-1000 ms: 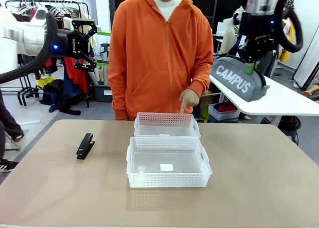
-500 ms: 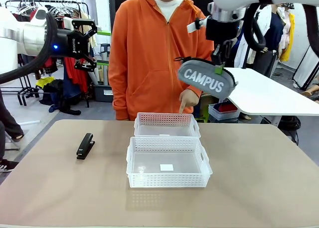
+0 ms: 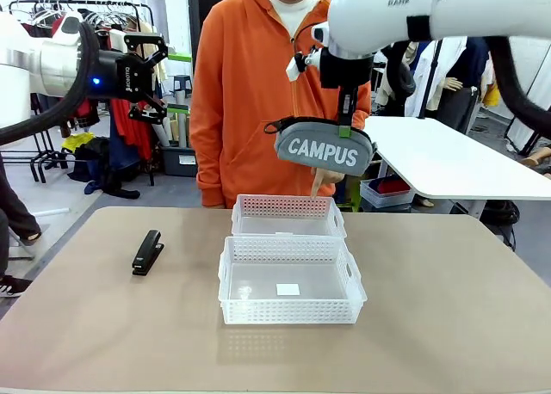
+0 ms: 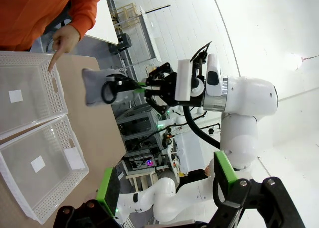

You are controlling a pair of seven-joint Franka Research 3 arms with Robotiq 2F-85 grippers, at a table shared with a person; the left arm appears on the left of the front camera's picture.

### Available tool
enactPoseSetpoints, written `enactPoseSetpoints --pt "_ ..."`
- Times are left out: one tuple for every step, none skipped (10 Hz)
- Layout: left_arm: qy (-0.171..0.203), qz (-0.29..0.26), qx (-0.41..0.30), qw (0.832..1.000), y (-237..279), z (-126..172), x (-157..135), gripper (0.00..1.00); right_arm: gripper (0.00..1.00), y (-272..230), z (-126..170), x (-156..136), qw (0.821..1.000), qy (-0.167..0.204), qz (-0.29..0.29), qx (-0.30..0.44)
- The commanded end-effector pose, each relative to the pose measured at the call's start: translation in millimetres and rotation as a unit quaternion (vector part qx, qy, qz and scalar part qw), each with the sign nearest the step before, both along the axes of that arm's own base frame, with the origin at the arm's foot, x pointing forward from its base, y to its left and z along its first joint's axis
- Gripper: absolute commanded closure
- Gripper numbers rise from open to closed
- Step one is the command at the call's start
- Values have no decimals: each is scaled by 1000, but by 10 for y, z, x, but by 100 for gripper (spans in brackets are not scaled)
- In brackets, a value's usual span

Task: Distribute items into two baskets.
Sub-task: Move the picked Pencil pouch towards the Organizing basket indicated by the person, stopping as directed.

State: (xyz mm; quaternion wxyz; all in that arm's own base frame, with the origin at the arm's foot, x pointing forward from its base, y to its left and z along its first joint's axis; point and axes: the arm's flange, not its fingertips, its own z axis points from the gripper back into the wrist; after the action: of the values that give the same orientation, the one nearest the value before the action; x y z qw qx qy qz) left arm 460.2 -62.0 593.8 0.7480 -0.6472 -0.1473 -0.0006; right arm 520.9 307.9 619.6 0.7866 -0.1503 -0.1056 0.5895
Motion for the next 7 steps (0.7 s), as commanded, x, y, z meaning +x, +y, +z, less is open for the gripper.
enactPoseSetpoints --pt "-2 1 0 1000 5 16 -9 0 100 0 -105 36 997 -28 59 -31" --pt "-2 1 0 1000 5 16 -9 0 100 20 -174 74 997 -22 72 -28" --pt "-2 1 0 1000 5 16 -9 0 100 65 -250 103 996 -17 79 -32" --pt "-2 1 0 1000 5 16 -9 0 100 99 -319 128 996 -13 88 -25" --pt "-2 1 0 1000 5 16 -9 0 100 124 -379 158 996 -13 89 -26" --pt "-2 1 0 1000 5 16 -9 0 100 156 -446 202 996 -10 89 -26" --pt "-2 1 0 1000 5 16 -9 0 100 172 -500 229 996 -8 88 -26"
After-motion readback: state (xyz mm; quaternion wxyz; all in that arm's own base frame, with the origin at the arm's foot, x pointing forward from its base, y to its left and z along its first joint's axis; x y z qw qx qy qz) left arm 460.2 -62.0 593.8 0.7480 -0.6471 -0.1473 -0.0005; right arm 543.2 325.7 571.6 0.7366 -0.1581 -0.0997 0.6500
